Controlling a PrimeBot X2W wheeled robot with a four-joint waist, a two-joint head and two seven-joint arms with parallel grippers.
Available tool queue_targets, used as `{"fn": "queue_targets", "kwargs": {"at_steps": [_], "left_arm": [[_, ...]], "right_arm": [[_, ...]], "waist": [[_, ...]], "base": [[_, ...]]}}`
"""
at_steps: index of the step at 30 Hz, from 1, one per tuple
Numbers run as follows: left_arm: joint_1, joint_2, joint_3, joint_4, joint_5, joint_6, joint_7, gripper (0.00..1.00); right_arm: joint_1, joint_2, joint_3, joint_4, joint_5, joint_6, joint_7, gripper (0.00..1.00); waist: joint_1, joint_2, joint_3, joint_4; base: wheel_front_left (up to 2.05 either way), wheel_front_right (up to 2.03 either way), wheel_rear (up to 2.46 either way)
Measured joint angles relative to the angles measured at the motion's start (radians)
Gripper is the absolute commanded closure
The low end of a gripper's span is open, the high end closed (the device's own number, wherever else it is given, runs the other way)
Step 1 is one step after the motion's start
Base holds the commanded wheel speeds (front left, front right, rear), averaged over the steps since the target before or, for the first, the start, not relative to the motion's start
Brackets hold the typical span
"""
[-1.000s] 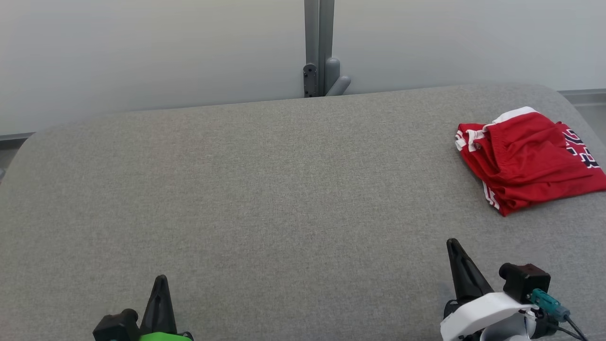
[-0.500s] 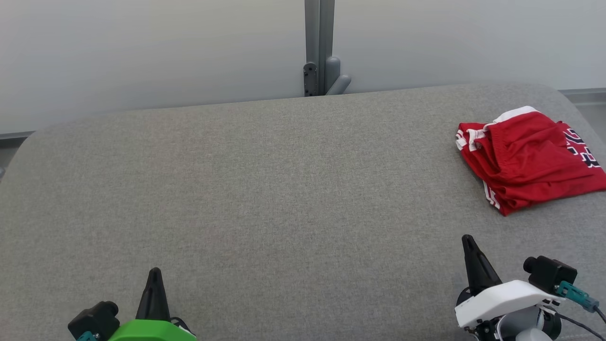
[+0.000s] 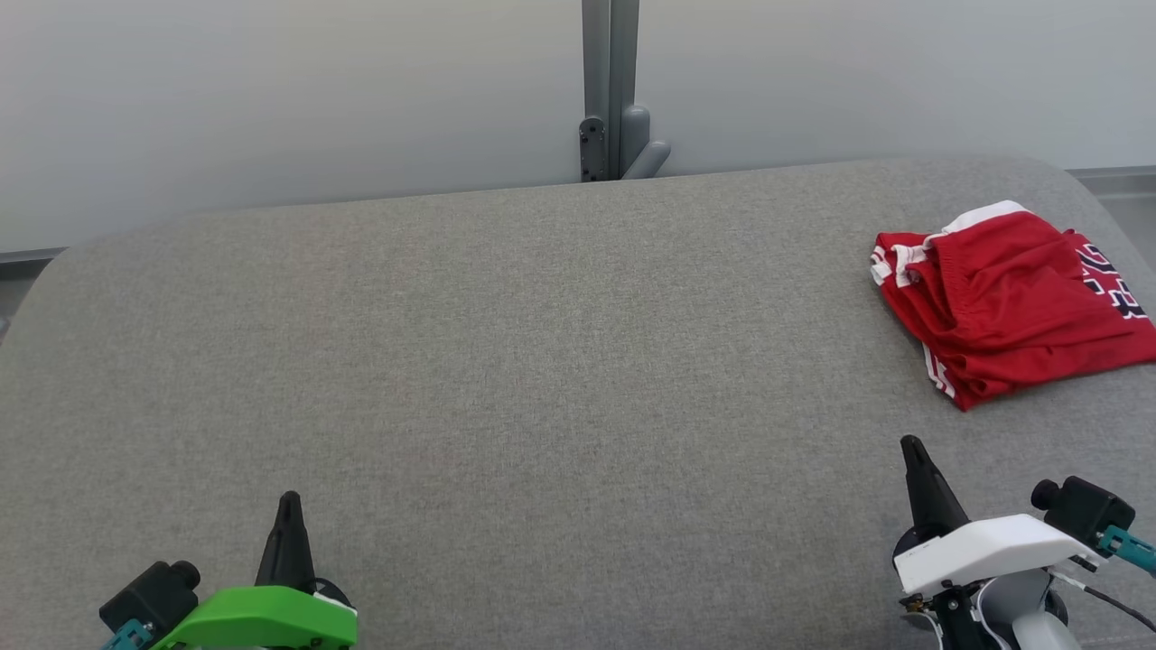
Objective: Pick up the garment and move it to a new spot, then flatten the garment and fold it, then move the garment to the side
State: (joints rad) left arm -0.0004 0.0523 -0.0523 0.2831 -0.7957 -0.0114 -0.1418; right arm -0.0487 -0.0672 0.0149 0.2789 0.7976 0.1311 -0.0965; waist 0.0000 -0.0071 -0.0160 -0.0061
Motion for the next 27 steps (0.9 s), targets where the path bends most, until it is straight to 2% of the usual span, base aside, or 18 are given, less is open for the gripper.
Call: {"fn": "queue_targets", "kwargs": {"at_steps": [27], "left_arm": [[-0.06, -0.001, 0.032, 0.008, -0.314, -0.043, 0.07, 1.0]], "right_arm": [[-0.041, -0.007, -0.063, 0.009, 0.319, 0.0, 0.094, 1.0]], "waist": [[0.0, 0.0, 0.006, 0.002]], "base": [[0.0, 0.0, 0.0]]}}
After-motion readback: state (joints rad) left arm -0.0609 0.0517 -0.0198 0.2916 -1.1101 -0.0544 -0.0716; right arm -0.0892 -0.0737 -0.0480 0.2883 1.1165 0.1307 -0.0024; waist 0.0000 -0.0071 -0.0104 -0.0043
